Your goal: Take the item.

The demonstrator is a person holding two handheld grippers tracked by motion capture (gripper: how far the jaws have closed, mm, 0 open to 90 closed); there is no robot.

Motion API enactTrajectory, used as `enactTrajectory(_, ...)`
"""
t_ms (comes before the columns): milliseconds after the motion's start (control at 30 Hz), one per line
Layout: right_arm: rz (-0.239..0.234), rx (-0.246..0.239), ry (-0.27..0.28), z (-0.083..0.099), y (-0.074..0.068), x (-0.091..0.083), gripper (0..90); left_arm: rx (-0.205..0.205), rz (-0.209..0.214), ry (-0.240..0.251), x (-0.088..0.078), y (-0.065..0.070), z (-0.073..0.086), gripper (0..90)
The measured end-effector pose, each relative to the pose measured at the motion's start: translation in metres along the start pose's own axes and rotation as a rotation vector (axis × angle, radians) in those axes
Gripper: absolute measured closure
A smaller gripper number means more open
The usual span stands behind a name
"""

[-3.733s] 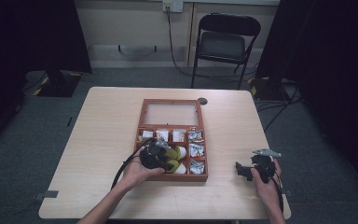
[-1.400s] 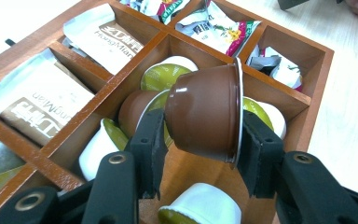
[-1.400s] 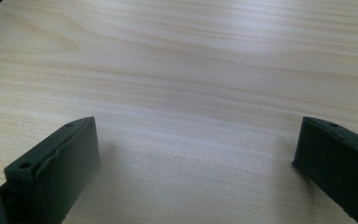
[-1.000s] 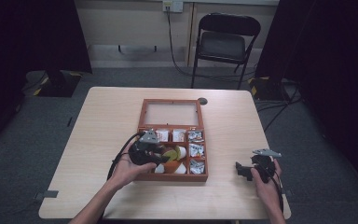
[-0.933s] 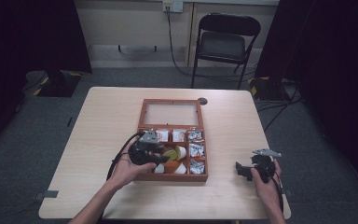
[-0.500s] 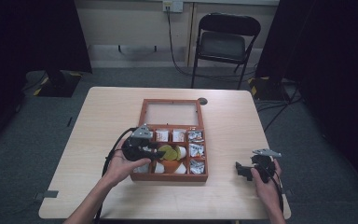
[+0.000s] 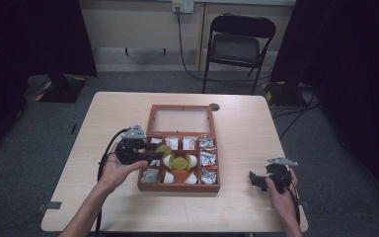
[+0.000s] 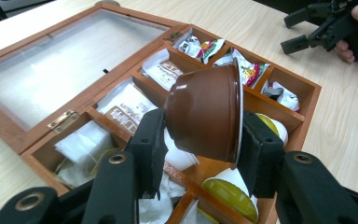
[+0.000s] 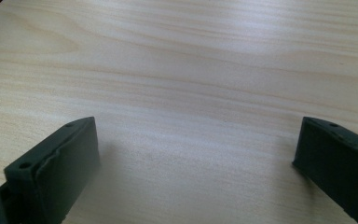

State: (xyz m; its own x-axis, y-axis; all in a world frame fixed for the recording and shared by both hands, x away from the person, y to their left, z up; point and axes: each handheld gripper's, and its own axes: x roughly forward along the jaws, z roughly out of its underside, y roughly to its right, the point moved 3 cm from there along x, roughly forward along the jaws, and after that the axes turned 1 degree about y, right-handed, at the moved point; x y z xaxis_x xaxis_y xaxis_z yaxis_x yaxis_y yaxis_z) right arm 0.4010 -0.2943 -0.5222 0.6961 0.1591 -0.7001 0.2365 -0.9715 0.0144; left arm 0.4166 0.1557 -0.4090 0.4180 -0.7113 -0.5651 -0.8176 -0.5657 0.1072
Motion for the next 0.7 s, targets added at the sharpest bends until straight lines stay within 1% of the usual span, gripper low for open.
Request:
enactTrajectory(133,0.000,0.000,0.000,0.000,0.000,0.000,0.0,-0.010,-0.014,0.009,-0.008,-0.005,0.001,55.8)
enactTrajectory(300,0.000,0.000,0.000,0.000,0.000,0.000,0.0,-0.012,-0.017,0.016,-0.011,-0.008,0.002,55.8)
enactTrajectory(433,0.001,-0.001,0.001,0.000,0.000,0.000,0.0,-0.009,-0.029,0.014,-0.015,-0.011,0.002,55.8)
enactTrajectory(500,0.001,-0.001,0.001,0.000,0.000,0.000,0.0,-0.010,-0.030,0.018,-0.016,-0.011,0.001,55.8)
enactTrajectory(533,0.001,-0.001,0.001,0.000,0.000,0.000,0.0,-0.016,-0.037,0.026,-0.019,-0.014,0.001,55.8)
enactTrajectory(600,0.001,-0.001,0.001,0.000,0.000,0.000,0.0,-0.014,-0.039,0.027,-0.021,-0.015,0.000,55.8)
enactTrajectory(667,0.001,-0.001,0.001,0.000,0.000,0.000,0.0,-0.025,-0.047,0.030,-0.024,-0.019,0.001,55.8)
enactTrajectory(700,0.001,-0.001,0.001,0.000,0.000,0.000,0.0,-0.025,-0.047,0.030,-0.024,-0.019,0.001,55.8)
